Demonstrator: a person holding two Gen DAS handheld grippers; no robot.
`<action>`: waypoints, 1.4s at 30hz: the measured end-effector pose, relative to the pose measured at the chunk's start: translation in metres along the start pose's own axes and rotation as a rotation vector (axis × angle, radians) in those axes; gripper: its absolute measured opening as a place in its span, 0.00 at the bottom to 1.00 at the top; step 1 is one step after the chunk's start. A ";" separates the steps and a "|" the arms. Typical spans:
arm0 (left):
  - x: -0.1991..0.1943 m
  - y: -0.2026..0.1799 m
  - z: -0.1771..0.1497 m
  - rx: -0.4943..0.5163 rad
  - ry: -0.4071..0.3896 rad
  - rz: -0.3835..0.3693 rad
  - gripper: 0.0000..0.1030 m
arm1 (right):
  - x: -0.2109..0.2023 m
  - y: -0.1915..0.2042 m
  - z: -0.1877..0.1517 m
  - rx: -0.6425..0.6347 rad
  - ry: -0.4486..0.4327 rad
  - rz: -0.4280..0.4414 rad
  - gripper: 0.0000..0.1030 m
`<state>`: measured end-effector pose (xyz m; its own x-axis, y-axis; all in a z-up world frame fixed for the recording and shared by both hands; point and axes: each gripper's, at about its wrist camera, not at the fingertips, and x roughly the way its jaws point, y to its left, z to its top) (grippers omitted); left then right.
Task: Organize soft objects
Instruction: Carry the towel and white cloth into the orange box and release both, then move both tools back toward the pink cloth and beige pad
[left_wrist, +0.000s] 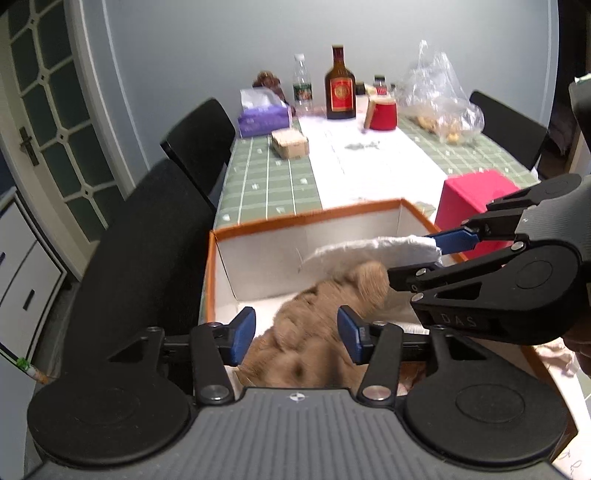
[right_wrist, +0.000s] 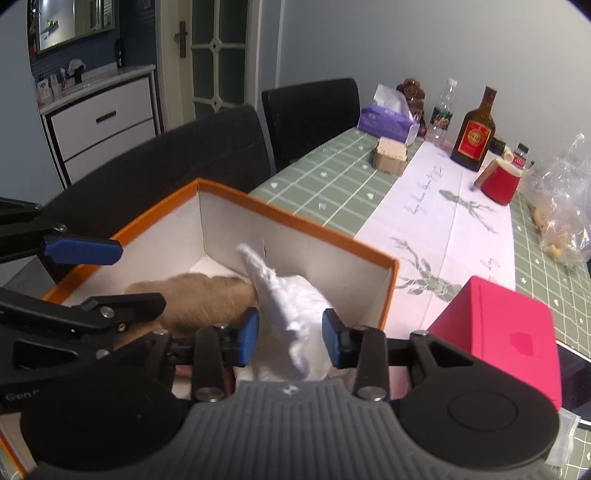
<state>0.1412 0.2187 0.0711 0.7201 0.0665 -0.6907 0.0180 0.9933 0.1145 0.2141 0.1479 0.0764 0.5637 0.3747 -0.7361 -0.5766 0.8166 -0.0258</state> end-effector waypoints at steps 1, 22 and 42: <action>-0.003 0.000 0.001 -0.003 -0.011 0.000 0.59 | -0.004 -0.001 0.001 0.002 -0.006 0.000 0.36; -0.056 -0.049 -0.006 0.104 -0.157 -0.081 0.64 | -0.088 -0.034 -0.039 0.050 -0.081 -0.011 0.37; -0.083 -0.217 -0.060 0.463 -0.267 -0.322 0.66 | -0.156 -0.149 -0.193 0.192 -0.001 -0.157 0.38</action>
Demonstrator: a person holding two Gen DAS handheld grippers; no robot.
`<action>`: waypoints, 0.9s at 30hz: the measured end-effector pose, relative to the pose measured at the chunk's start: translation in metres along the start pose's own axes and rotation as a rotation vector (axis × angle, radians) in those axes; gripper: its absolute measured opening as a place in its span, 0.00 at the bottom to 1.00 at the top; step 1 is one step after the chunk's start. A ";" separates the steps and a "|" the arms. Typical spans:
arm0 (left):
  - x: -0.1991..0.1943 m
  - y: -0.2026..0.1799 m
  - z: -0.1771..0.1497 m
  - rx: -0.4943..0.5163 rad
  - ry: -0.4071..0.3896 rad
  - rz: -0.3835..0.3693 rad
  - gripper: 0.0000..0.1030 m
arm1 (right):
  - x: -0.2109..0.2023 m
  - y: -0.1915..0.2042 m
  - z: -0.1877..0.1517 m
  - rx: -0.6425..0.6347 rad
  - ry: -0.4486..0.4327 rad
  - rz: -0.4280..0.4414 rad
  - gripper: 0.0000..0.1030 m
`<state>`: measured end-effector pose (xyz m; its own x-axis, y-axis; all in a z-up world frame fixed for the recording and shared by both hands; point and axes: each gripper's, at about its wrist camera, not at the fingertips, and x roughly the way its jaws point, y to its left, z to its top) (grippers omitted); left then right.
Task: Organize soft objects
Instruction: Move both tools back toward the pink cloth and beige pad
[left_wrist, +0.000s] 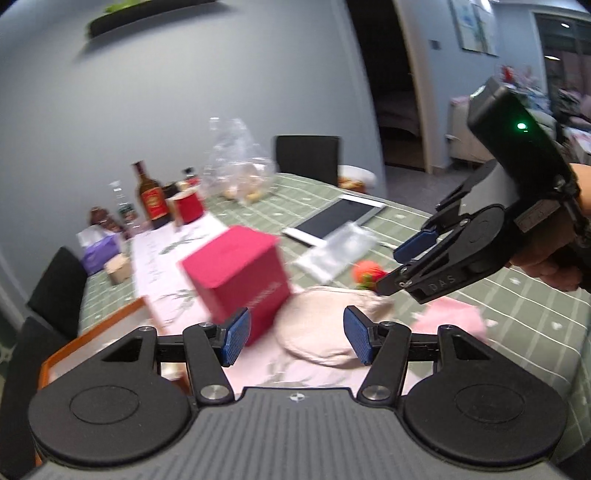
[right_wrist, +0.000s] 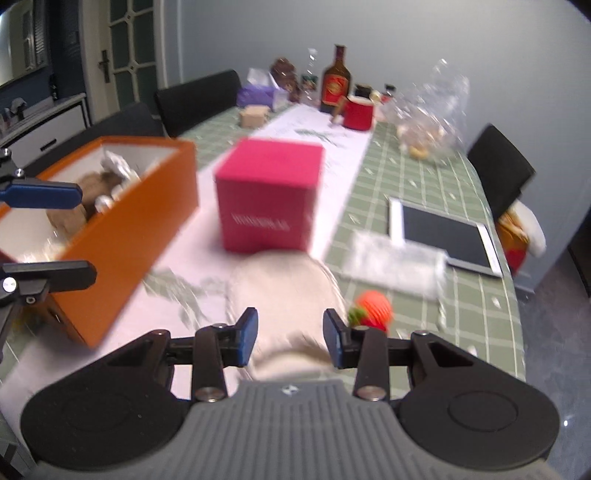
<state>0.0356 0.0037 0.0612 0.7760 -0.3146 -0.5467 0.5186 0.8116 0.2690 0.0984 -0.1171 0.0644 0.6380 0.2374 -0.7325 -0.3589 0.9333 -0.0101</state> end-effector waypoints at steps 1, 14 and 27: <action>0.003 -0.006 0.000 0.008 0.005 -0.020 0.66 | 0.000 -0.005 -0.006 0.006 0.006 -0.002 0.38; 0.038 -0.039 -0.017 -0.002 0.089 -0.091 0.68 | -0.013 -0.044 -0.079 0.059 0.026 -0.015 0.38; 0.078 -0.058 -0.034 -0.030 0.094 -0.133 0.75 | -0.004 -0.043 -0.125 0.049 0.010 -0.011 0.67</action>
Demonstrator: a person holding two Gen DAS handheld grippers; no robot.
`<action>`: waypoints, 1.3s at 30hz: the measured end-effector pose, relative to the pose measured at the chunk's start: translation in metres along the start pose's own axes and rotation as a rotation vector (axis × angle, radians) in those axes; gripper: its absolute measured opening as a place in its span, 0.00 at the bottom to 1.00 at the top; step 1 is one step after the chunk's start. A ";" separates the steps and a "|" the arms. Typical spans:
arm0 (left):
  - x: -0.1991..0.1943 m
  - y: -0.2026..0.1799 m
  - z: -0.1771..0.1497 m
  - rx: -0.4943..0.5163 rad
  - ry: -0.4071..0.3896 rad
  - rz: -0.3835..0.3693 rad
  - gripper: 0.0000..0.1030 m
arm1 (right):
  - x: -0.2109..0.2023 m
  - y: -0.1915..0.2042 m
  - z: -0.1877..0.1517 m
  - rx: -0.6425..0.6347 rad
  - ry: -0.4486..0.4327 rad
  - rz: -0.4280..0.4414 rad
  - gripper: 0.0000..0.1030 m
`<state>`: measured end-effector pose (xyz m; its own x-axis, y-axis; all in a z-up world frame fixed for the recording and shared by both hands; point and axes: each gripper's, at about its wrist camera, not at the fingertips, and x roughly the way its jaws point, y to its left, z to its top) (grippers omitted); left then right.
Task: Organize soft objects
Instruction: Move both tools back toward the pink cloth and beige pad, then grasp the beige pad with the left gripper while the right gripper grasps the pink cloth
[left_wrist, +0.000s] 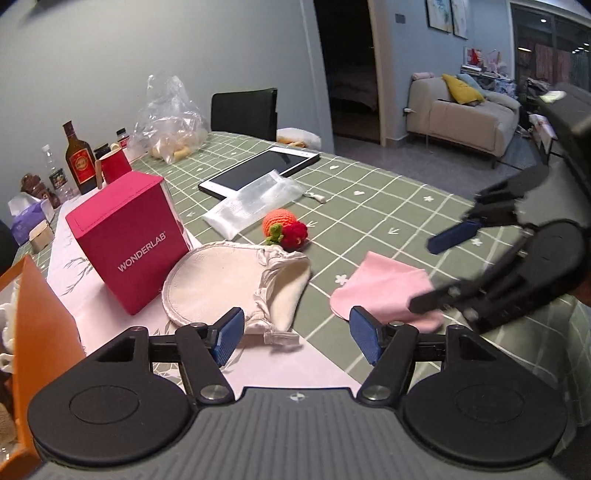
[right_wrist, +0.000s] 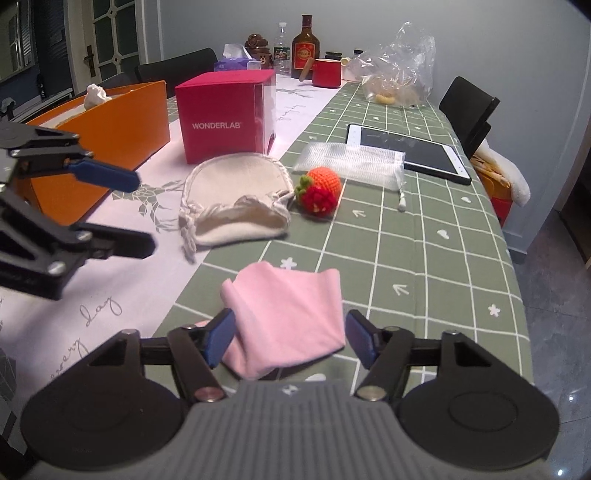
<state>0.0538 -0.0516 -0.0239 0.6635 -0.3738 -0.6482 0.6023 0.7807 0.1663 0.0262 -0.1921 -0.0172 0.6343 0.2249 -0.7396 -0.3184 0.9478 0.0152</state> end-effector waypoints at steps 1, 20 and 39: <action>0.005 0.002 0.001 -0.019 0.007 0.001 0.75 | 0.001 0.000 -0.002 0.000 0.000 0.003 0.68; 0.072 0.015 0.033 -0.096 0.050 0.006 0.81 | 0.020 0.004 -0.012 -0.007 -0.015 0.031 0.83; 0.108 0.009 0.029 -0.067 0.134 0.030 0.76 | 0.033 -0.004 -0.015 -0.019 -0.032 0.048 0.79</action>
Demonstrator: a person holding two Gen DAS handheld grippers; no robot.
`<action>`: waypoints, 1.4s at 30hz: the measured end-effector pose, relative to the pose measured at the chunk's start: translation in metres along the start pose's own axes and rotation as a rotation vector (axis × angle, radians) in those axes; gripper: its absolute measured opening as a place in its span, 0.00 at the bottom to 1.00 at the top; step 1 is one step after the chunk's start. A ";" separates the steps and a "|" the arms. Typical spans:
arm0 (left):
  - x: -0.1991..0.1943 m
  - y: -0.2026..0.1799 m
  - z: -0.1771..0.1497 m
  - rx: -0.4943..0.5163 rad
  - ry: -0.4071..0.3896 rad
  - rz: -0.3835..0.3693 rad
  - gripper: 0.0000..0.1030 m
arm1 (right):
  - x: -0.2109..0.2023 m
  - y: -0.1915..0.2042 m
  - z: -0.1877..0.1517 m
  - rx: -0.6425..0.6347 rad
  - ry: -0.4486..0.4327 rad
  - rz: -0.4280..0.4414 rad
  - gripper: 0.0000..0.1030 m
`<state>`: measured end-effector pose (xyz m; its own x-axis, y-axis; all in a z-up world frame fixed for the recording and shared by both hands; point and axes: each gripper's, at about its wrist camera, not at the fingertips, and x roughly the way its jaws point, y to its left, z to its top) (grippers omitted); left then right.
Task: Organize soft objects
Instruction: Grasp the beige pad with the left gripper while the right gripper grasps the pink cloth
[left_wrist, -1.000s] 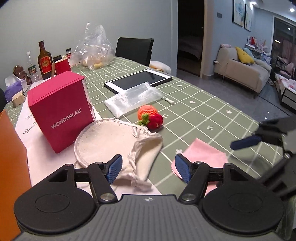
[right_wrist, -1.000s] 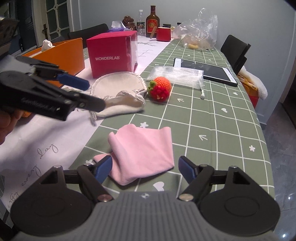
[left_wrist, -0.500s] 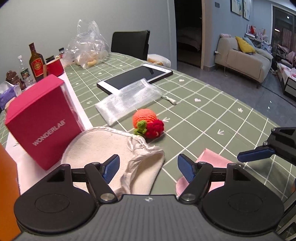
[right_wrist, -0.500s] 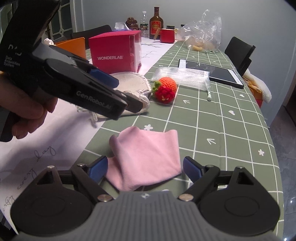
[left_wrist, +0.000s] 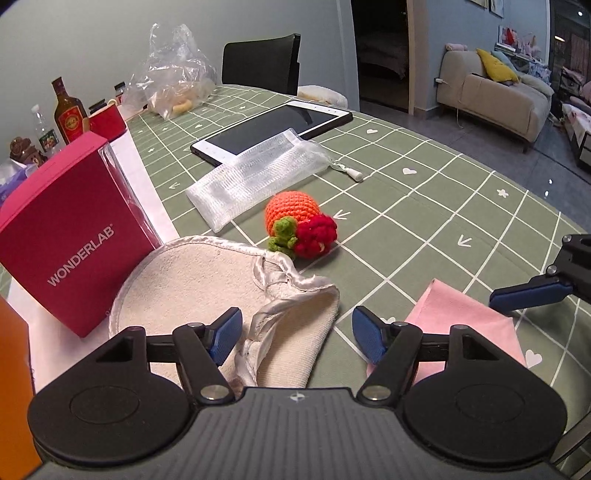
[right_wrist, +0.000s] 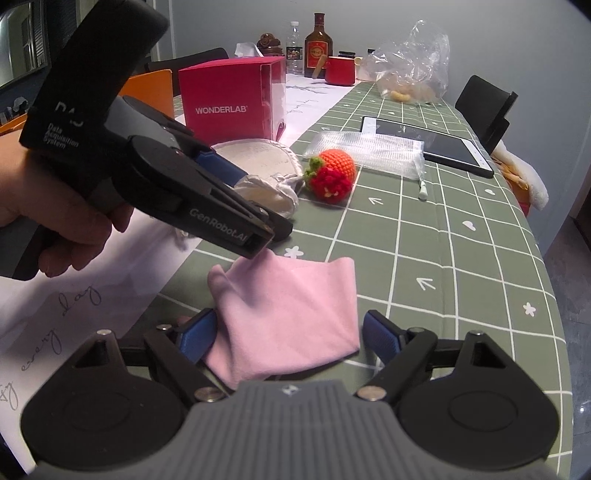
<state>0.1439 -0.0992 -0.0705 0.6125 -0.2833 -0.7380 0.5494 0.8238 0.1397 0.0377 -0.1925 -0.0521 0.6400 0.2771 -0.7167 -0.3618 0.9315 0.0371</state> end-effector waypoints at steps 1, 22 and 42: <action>0.000 0.002 0.000 -0.015 0.002 -0.004 0.71 | -0.001 0.001 0.000 -0.005 -0.003 0.002 0.78; -0.026 0.015 -0.002 -0.066 0.034 0.006 0.19 | -0.009 0.009 0.002 -0.025 0.019 0.002 0.33; -0.093 0.015 0.009 -0.047 -0.089 -0.015 0.17 | -0.037 0.017 0.018 -0.011 0.019 -0.060 0.07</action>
<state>0.1007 -0.0648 0.0065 0.6539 -0.3366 -0.6776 0.5327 0.8408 0.0964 0.0199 -0.1822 -0.0124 0.6475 0.2165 -0.7307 -0.3307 0.9437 -0.0134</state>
